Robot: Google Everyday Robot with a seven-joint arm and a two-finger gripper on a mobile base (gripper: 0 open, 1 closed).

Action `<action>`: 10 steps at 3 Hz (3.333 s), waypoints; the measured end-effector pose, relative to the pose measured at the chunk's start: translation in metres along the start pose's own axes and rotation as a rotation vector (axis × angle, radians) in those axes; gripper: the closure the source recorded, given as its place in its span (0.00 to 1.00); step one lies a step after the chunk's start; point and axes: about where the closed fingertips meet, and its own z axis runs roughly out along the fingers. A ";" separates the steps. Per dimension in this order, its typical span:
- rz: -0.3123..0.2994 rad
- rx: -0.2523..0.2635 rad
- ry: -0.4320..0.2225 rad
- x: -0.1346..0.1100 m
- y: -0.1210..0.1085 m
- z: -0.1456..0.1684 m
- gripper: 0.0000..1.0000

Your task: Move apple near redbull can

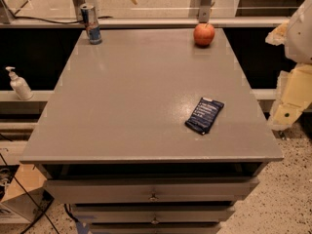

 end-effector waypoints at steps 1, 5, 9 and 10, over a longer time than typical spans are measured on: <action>0.000 0.000 0.000 0.000 0.000 0.000 0.00; 0.036 0.043 -0.349 -0.029 -0.044 0.003 0.00; 0.311 0.179 -0.706 -0.065 -0.134 0.055 0.00; 0.379 0.178 -0.778 -0.064 -0.168 0.074 0.00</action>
Offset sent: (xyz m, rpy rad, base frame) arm 0.0083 0.0010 0.0029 0.0585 -0.0204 0.0056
